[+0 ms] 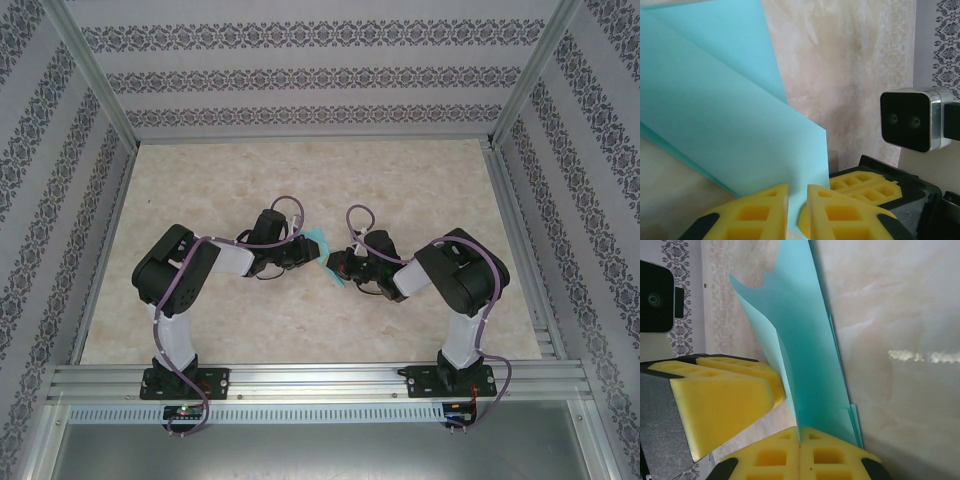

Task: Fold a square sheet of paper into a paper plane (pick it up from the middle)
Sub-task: Fold the wing for the fifth time at the center of the table.

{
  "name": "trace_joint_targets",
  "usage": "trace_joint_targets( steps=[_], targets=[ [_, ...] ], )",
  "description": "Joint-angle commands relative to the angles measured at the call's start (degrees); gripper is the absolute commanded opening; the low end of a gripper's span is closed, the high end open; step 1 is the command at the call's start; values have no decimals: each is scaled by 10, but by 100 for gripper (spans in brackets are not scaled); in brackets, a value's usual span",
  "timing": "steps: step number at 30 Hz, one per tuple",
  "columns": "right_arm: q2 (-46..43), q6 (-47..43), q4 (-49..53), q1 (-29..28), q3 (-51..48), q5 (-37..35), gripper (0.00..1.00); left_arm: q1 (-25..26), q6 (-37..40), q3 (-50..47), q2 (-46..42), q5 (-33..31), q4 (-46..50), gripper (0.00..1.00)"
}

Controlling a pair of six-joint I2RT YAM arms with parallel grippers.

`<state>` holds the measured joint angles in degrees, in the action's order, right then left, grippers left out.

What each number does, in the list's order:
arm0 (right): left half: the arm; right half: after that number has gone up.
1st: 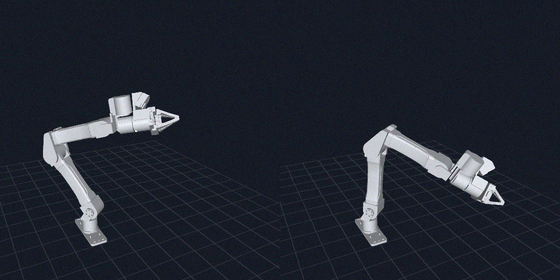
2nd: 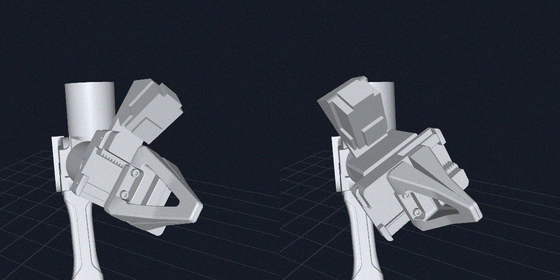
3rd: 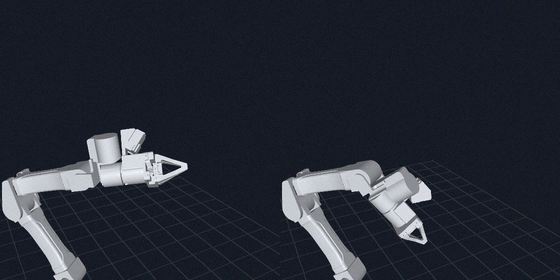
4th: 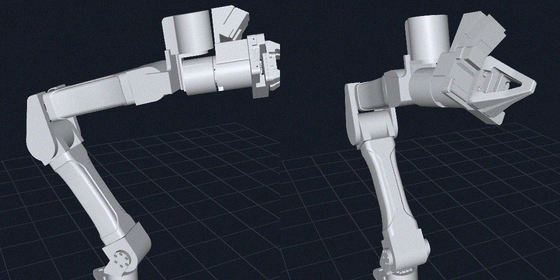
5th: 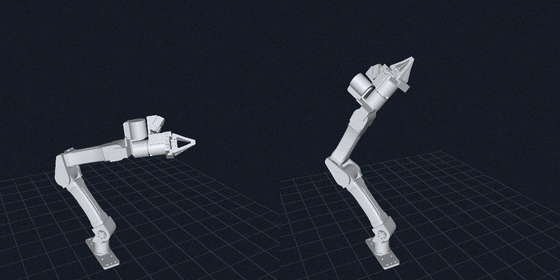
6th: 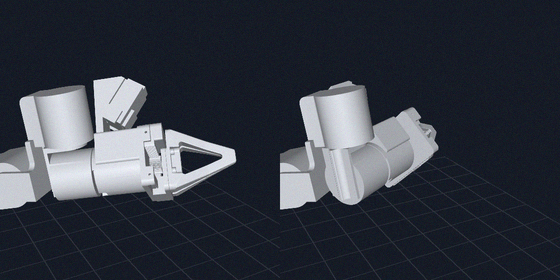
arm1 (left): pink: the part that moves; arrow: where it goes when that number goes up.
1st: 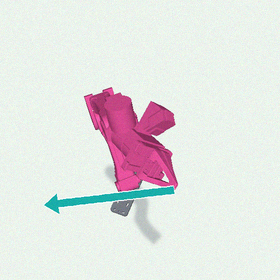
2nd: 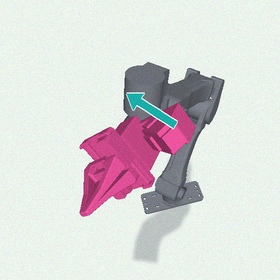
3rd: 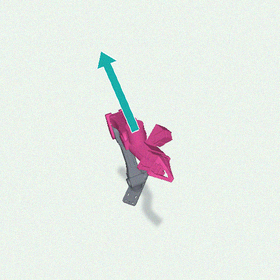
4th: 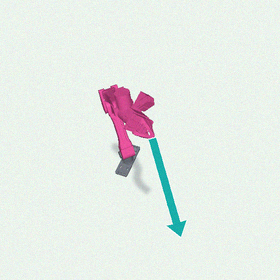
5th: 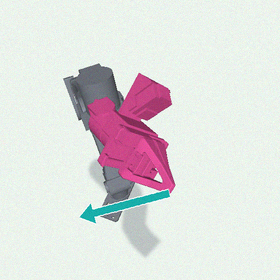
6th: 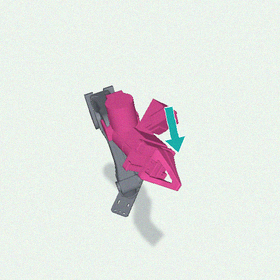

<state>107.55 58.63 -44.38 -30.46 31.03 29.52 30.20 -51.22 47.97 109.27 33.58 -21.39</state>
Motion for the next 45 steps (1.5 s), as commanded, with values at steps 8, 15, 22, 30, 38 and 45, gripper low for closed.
trace_joint_targets(
  steps=[8, 15, 22, 30, 38, 45],
  targets=[
    [-1, -24, 62, 7, 10, 6, 5, 10, 20, 25, 18, -25, 29, 15],
    [-18, -35, 85, 11, 15, 12, 10, 9, 17, 28, 23, -31, 37, 14],
    [-62, -77, 154, 11, 26, 8, 16, 9, 17, 35, 30, -42, 61, 13],
    [-102, -165, 242, 11, 39, 11, 23, 9, 14, 40, 40, -42, 71, 12],
    [-114, -239, 300, 8, 51, 1, 22, 10, 14, 46, 41, -30, 72, 12],
    [-94, -238, 285, 8, 45, -1, 18, 9, 21, 60, 37, -22, 87, 13]
  ],
)
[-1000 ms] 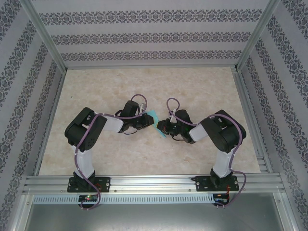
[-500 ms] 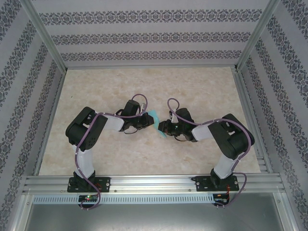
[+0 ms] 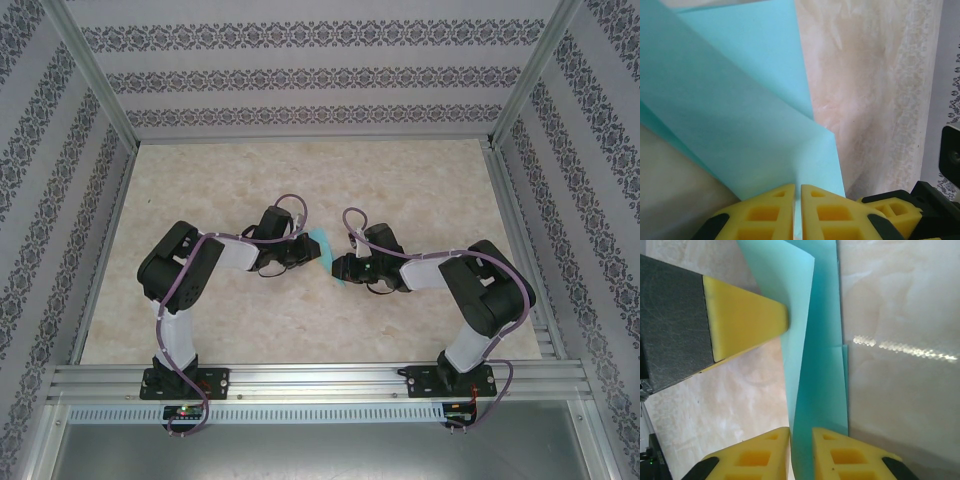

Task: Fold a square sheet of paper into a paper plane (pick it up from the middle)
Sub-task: Fold the wing for the fifth time at the center of the table.

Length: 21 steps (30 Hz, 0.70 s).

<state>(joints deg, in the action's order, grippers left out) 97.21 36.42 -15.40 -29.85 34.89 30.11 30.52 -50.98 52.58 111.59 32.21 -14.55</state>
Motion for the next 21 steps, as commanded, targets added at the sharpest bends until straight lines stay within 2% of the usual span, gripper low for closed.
trace_joint_targets(
  steps=[1, 7, 11, 15, 21],
  targets=[
    [11, -14, -9, 1, 5, -6, 17, 6, 19, 15, 12, -8, 20, 13],
    [17, 2, -22, 3, -1, -4, 5, 6, 30, 25, -2, -6, 34, 14],
    [28, 35, -56, 8, -13, 2, 0, 6, 42, 29, -29, -1, 32, 20],
    [42, 86, -117, 16, -33, 16, 0, 5, 54, 19, -55, 5, 10, 28],
    [52, 138, -170, 27, -50, 30, 0, 6, 46, -15, -63, 15, -36, 30]
  ],
)
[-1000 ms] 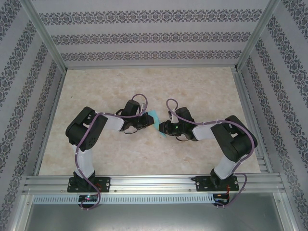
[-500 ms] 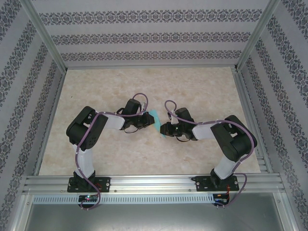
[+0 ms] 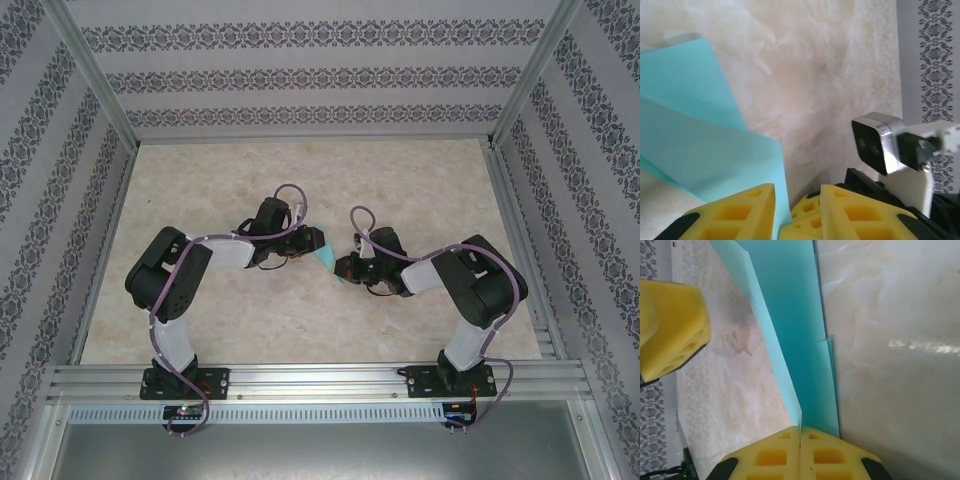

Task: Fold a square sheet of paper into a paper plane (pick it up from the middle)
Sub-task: Fold the wing for the fifth time at the center of the table.

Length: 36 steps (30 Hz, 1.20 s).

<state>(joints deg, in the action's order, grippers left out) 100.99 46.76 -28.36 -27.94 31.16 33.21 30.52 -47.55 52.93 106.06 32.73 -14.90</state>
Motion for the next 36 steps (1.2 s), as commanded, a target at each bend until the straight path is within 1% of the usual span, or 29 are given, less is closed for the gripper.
trace_joint_targets(
  steps=[1, 8, 12, 24, 36],
  targets=[
    [14, 40, -40, 9, -14, 0, 0, 7, 11, -22, -5, 11, -35, 31],
    [14, 54, 3, 15, -5, 3, 0, 24, 16, -22, 21, 19, -39, 27],
    [23, 61, 11, 19, -1, 11, 0, 32, 21, -13, 34, 19, -35, 25],
    [36, 51, 44, 20, 13, 19, 0, 36, 27, 6, 54, 10, -10, 22],
    [40, 30, 76, 20, 26, 19, 0, 37, 33, 24, 67, -23, 57, 18]
  ],
)
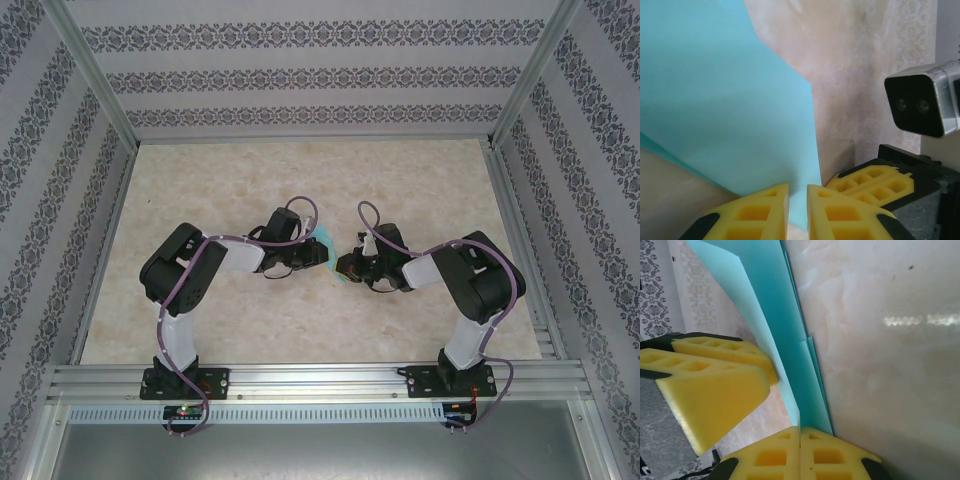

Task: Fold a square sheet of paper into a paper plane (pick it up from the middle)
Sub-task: Fold the wing for the fifth time at the center of the table.

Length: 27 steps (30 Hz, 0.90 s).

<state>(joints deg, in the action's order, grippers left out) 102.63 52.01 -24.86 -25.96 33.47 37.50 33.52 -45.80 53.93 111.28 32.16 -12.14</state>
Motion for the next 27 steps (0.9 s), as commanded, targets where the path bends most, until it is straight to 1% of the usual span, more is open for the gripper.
trace_joint_targets(
  steps=[1, 5, 9, 18, 22, 27],
  targets=[
    [24, -22, 42, 0, 3, -24, 0, 7, 14, 14, 17, -18, 31, 17],
    [24, -26, 48, 0, 5, -24, 0, 6, 13, 22, 22, -27, 47, 16],
    [17, -30, 55, 0, 6, -24, 2, 7, 15, 30, 25, -45, 79, 15],
    [-43, -74, 116, 0, 20, -21, 14, 6, 15, 49, 38, -75, 149, 13],
    [-54, -81, 125, 0, 10, -14, 14, 7, 15, 51, 43, -77, 155, 13],
    [-47, -84, 125, -1, 4, -8, 10, 6, 15, 49, 44, -74, 152, 13]
  ],
)
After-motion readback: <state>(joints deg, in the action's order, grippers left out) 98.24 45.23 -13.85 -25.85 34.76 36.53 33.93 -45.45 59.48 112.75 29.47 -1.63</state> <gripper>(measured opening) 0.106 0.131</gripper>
